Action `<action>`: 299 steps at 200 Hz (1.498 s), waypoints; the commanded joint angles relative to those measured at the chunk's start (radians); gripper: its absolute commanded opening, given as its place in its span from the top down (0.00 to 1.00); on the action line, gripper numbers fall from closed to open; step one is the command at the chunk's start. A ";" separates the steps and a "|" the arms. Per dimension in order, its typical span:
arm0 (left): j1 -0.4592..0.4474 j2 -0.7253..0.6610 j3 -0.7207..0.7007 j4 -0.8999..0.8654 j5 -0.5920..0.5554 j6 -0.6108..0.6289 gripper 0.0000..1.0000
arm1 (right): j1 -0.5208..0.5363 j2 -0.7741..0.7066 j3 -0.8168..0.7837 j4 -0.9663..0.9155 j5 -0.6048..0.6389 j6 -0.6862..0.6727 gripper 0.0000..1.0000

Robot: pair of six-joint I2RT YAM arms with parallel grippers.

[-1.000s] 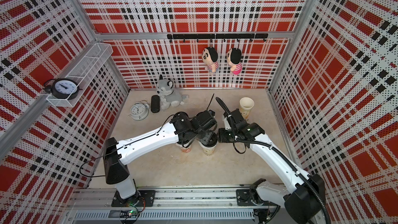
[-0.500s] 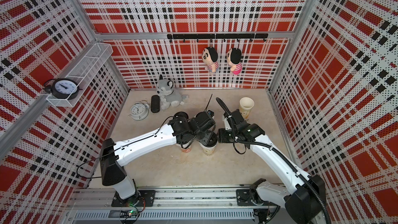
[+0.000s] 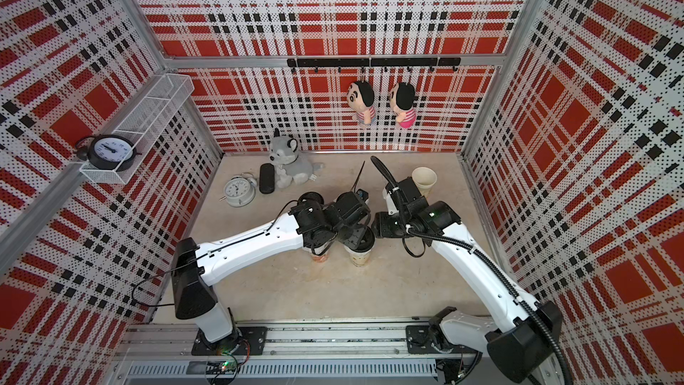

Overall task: Put the leak-proof paper on the milk tea cups
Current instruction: Secure the cup lid on the cup.

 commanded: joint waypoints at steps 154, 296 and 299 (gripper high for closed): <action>-0.010 0.072 0.121 -0.107 0.037 0.016 0.41 | 0.009 0.050 -0.110 0.046 -0.034 0.006 0.44; 0.012 -0.075 0.040 -0.101 0.001 -0.186 0.70 | 0.008 0.053 -0.119 0.034 -0.031 -0.004 0.45; 0.013 -0.082 0.029 -0.092 0.004 -0.194 0.70 | 0.008 0.053 -0.121 0.033 -0.031 -0.004 0.45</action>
